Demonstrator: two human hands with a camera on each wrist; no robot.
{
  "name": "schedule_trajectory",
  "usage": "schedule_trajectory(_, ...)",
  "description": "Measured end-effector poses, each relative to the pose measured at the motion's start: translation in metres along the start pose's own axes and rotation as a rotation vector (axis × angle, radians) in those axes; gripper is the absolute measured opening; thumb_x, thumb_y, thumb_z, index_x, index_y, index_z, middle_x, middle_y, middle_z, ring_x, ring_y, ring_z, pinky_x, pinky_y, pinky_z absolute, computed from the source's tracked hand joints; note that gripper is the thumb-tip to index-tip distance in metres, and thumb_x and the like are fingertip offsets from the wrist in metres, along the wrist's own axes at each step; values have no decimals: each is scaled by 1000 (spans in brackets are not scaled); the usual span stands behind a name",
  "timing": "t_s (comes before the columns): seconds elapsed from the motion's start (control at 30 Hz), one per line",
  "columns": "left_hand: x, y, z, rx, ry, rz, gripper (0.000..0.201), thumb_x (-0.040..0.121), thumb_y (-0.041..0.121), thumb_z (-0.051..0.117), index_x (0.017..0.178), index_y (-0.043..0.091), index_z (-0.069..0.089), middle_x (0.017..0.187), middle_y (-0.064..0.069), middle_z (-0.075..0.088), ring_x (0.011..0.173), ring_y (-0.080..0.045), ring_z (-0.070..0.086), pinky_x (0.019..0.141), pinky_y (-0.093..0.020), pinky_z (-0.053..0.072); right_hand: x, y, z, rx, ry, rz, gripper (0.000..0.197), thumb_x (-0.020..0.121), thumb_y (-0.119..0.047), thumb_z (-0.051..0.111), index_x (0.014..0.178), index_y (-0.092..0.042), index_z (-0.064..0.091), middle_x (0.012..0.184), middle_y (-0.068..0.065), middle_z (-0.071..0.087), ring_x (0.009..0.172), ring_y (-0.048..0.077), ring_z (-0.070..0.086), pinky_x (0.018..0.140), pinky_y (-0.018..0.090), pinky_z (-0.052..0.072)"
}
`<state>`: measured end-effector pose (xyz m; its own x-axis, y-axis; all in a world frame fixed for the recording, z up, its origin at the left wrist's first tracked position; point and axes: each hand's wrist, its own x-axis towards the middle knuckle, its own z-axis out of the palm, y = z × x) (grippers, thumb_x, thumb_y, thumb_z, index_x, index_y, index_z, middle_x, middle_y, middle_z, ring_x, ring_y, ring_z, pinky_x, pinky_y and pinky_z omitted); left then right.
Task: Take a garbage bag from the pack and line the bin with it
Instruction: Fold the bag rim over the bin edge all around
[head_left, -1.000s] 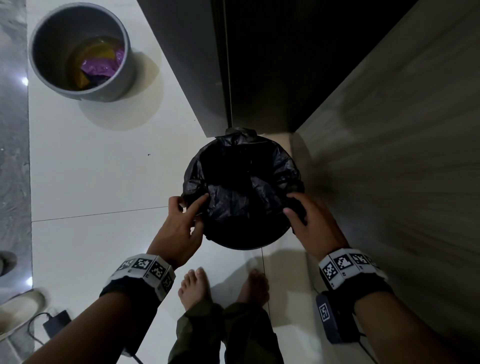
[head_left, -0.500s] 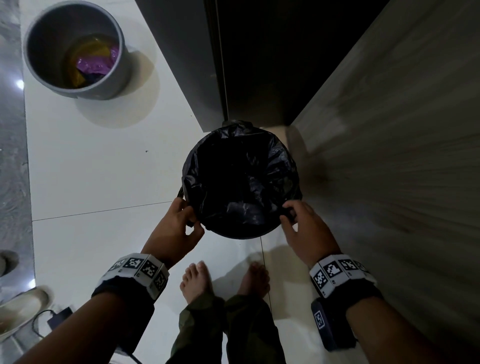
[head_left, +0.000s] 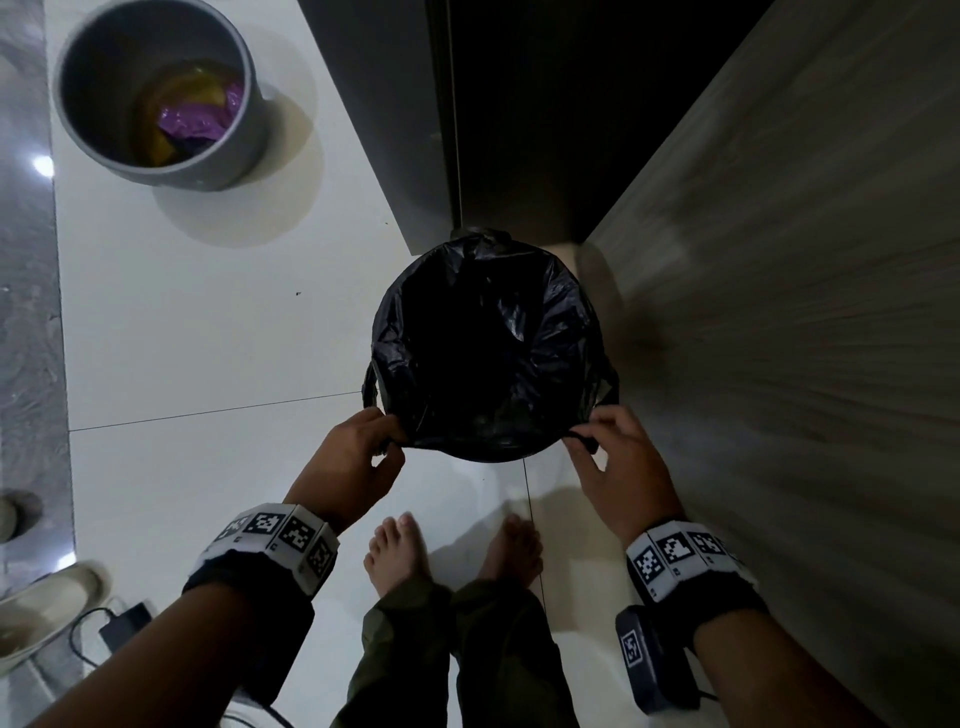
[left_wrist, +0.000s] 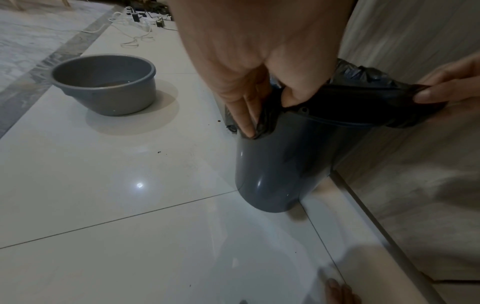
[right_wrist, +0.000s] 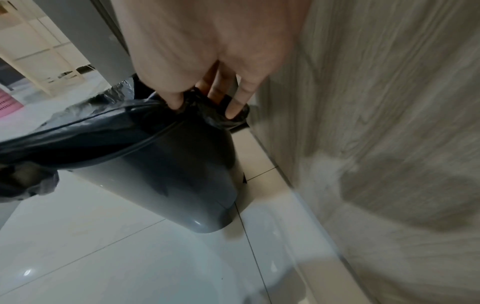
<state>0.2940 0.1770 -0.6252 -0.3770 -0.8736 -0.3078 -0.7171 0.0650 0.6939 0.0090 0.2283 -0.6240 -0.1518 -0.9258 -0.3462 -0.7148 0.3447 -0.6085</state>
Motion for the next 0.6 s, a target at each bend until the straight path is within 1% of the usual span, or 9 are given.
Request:
schedule_trajectory(0.03,-3,-3,0,-10,-14,9,13,77,6,51,74,14,60,75,-1,54,64,-17,55,63,-37,51,-1,1,0,14,-16,4,12,87,-21,62,93,-15,70,96,-13,51,76,1,53,68,13,41)
schedule_trajectory(0.1,-9,-8,2,-12,-48,8,11,75,11,49,68,17,55,77,0,54,65,-15,54,65,-37,50,-3,2,-1,13,-73,26,10,86,-21,62,93,-18,70,91,-12,58,75,4,56,70,22,47)
schedule_trajectory(0.17,-12,-11,4,-4,-74,1,11,75,10,53,67,17,56,76,7,53,68,-6,53,66,-29,48,-1,3,-2,-12,-121,55,14,86,-19,62,96,-19,71,94,-7,65,80,9,58,73,26,49)
schedule_trajectory(0.23,-13,-13,6,10,-86,5,17,73,1,62,67,17,61,78,18,51,72,5,52,66,-14,43,3,4,-2,-18,-144,72,17,85,-17,62,98,-18,73,97,-3,69,80,10,58,72,23,46)
schedule_trajectory(0.27,-12,-14,8,14,-96,3,19,71,-2,65,68,16,64,80,22,50,73,8,52,65,-11,42,5,5,-1,-21,-145,72,17,84,-16,63,97,-17,73,97,0,70,79,11,58,71,24,46)
schedule_trajectory(0.33,-10,-17,12,28,-110,-21,20,70,-3,68,70,16,70,82,25,51,72,1,56,65,-14,44,11,6,1,-40,-147,73,15,83,-16,64,93,-16,75,95,4,71,79,17,62,70,31,52)
schedule_trajectory(0.4,-7,-19,18,44,-98,-81,18,71,-2,69,73,15,73,84,22,56,71,-4,59,67,-18,48,16,9,5,-85,-150,96,13,83,-17,63,87,-15,76,91,9,72,79,24,64,68,39,55)
schedule_trajectory(0.5,1,-22,25,31,-16,-183,12,75,1,69,78,11,76,90,9,67,76,-12,62,68,-7,39,22,13,10,-136,-138,152,16,83,-24,62,83,-15,75,85,12,71,78,28,65,66,40,56)
schedule_trajectory(0.6,11,-22,33,12,68,-266,6,78,5,68,81,4,74,88,-7,73,77,-23,65,69,-22,42,29,15,16,-136,-102,211,17,83,-25,62,78,-14,73,80,12,71,75,30,65,65,38,55)
